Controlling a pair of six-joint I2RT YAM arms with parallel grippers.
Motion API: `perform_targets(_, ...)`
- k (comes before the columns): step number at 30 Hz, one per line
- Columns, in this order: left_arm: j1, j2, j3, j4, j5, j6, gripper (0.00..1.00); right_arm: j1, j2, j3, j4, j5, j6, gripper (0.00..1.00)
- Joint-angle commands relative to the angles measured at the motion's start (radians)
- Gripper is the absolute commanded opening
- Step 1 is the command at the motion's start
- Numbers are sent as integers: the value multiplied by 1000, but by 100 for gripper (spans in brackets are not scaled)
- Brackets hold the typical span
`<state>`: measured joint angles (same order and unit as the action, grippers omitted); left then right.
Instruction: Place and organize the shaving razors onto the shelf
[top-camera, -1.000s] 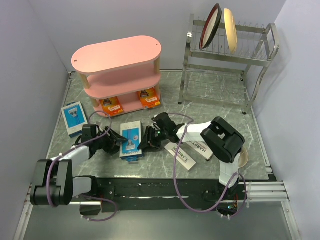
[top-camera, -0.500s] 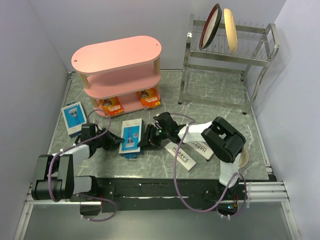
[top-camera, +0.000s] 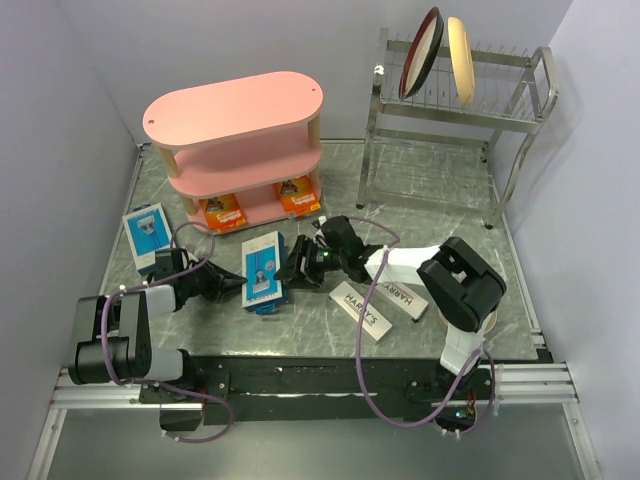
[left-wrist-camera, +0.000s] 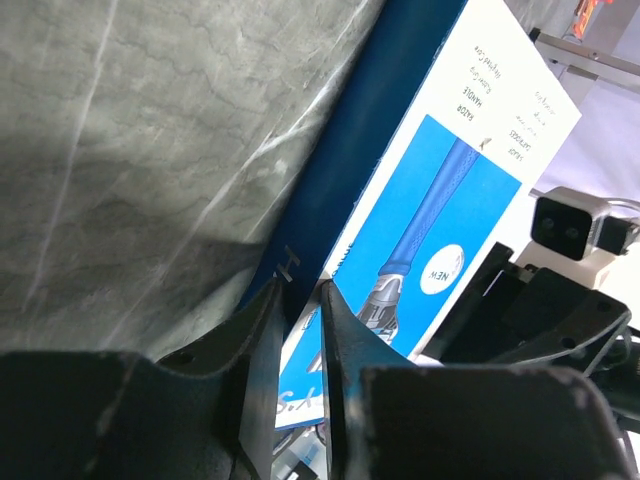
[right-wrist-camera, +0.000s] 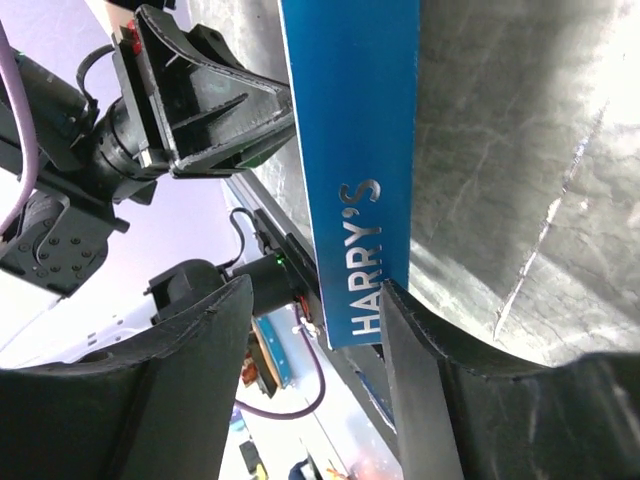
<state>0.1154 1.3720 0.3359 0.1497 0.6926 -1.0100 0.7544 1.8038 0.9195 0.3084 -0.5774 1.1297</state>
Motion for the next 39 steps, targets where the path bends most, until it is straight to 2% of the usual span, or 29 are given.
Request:
perform_targets(1,-2,3,-41,-172,-93,51,18,13,17,103,-96,20,-92,62)
perform_targets(3,0,1,-47,-183,-104,51,18,17,8,121,-179,53,-125,63)
perform_targets(8,9,21,-49,-176,-105,44,19,19,-24,56,-201,83,-139,66)
perform_targets(14,12,38,-51,-185,-114,53,19,17,-27,74,-259,125,-179,72)
perform_targets(19,13,48,-49,-183,-114,56,19,17,9,44,-106,51,-79,78)
perform_targets(24,12,41,-51,-182,-114,53,19,39,92,91,-17,-27,-18,77)
perform_targets(26,13,39,-49,-182,-114,51,19,46,109,90,35,-50,8,73)
perform_targets(29,23,27,-51,-179,-113,45,20,49,115,94,6,-56,-2,71)
perform_targets(32,30,4,-49,-177,-108,39,21,46,98,84,-12,-55,-39,57)
perform_targets(33,32,-5,-44,-179,-108,37,21,45,88,87,-25,-55,-59,49)
perform_targets(36,36,-54,-38,-197,-117,36,28,45,57,84,-52,-58,-131,35)
perform_targets(38,40,-108,-32,-200,-110,54,34,34,40,81,-61,-71,-168,31)
perform_targets(39,41,-129,-22,-205,-108,63,41,28,20,79,-64,-76,-177,28)
